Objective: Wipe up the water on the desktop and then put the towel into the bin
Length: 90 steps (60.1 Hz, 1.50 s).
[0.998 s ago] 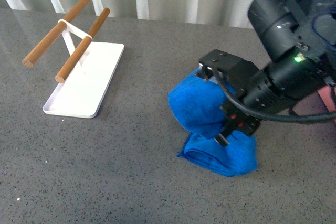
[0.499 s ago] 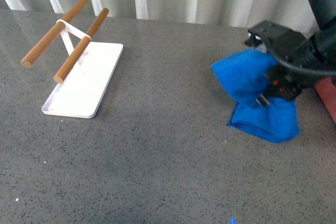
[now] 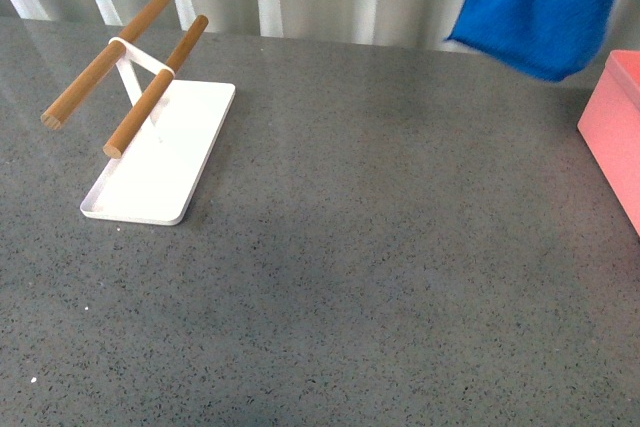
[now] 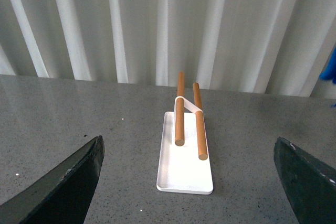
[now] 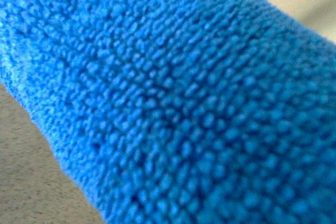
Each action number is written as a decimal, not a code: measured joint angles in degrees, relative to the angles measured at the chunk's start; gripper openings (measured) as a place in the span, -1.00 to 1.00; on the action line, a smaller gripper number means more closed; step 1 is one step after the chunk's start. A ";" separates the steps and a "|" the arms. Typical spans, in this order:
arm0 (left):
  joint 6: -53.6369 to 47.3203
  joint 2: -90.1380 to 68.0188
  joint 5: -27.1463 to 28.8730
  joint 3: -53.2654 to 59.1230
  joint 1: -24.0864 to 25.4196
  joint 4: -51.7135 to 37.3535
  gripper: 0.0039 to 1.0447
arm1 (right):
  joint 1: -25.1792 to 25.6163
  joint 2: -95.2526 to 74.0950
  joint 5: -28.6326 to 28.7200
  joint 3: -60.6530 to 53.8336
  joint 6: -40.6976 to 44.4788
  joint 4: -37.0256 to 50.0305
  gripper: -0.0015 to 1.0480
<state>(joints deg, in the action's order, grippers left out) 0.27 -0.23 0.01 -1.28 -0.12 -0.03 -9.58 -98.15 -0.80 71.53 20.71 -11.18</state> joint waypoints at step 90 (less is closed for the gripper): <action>0.00 0.00 0.00 0.00 0.00 0.00 0.88 | 25.14 2.25 -7.98 -2.97 -2.16 -14.12 0.18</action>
<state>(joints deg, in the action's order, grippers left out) 0.27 -0.23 0.01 -1.28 -0.12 -0.03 15.55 -95.90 -8.78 68.55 18.55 -25.30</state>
